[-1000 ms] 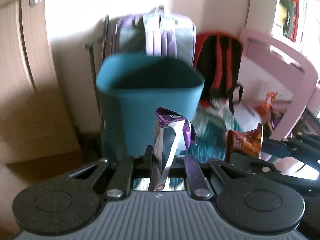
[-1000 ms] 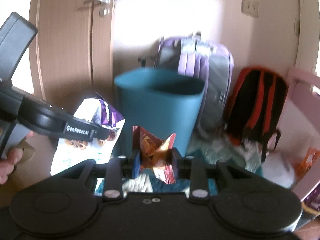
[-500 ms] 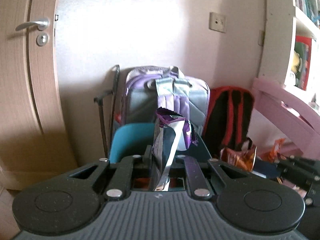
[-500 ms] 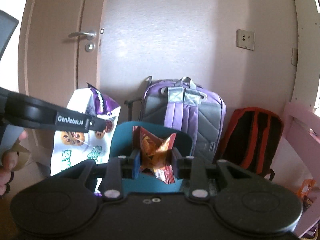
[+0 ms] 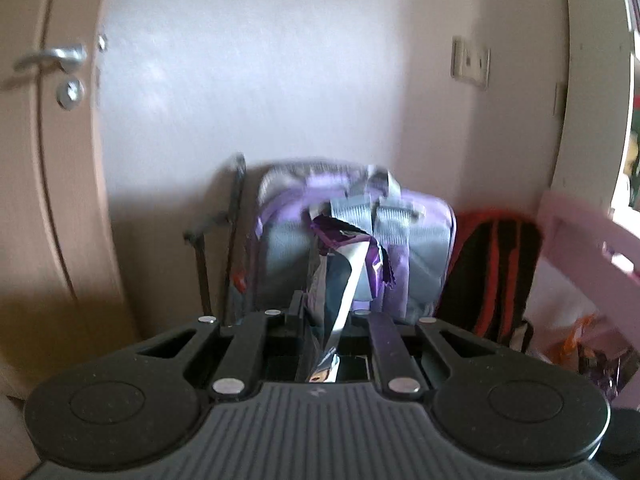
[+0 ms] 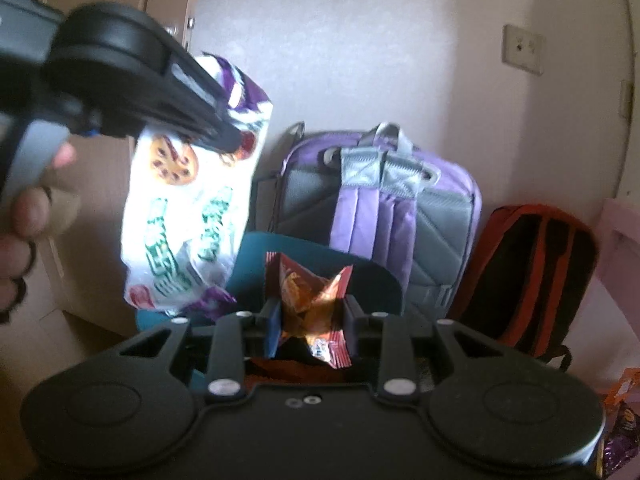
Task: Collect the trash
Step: 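Lift the purple wrapper and orange wrapper up toward the teal wastebasket, then lower both wrappers into the wastebasket and open both tools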
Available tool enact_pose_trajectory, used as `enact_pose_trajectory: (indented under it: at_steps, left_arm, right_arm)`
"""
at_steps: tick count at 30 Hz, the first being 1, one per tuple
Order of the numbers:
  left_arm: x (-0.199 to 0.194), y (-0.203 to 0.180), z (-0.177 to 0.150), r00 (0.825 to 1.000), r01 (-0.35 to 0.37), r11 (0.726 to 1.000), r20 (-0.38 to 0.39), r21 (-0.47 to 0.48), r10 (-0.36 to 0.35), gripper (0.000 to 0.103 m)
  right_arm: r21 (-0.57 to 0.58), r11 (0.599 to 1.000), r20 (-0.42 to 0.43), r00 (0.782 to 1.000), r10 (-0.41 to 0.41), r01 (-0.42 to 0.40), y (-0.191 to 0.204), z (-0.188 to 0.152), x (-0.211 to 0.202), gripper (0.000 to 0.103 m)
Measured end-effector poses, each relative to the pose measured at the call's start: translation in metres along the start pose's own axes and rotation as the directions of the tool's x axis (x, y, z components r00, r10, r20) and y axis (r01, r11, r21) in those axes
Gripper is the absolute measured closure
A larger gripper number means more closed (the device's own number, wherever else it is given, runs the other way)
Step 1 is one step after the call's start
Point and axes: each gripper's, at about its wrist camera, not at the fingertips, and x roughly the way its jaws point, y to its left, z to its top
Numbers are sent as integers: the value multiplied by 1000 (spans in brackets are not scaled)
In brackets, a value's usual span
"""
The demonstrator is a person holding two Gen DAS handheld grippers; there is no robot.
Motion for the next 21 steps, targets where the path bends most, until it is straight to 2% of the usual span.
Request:
enact_pose_trajectory:
  at_steps: [6, 10, 14, 17, 19, 20, 21]
  left_arm:
    - [39, -5, -30, 992, 15, 1000, -122, 24, -12, 91]
    - [59, -7, -50, 977, 31, 999, -214, 39, -22, 91]
    - [67, -8, -64, 965, 39, 998, -263, 40, -27, 88]
    - [71, -8, -69, 961, 34, 999, -276, 29, -24, 68]
    - [71, -9, -68, 962, 30, 999, -273, 21, -23, 49]
    - [69, -9, -69, 963, 29, 999, -268, 18, -23, 47]
    - [66, -10, -69, 965, 28, 999, -262, 18, -23, 44]
  right_arm:
    - [-6, 999, -81, 996, 34, -34, 0, -13, 29, 73]
    - [-8, 998, -110, 992, 53, -54, 1, -20, 40, 72]
    - [-8, 999, -123, 991, 53, -54, -1, -22, 46, 70]
    - [4, 998, -126, 990, 66, -66, -3, -22, 46, 66]
    - [3, 998, -128, 989, 69, -69, -3, -22, 46, 60]
    - [3, 998, -127, 989, 70, -70, -4, -22, 46, 53]
    - [5, 998, -124, 990, 69, -69, -4, -22, 44, 51]
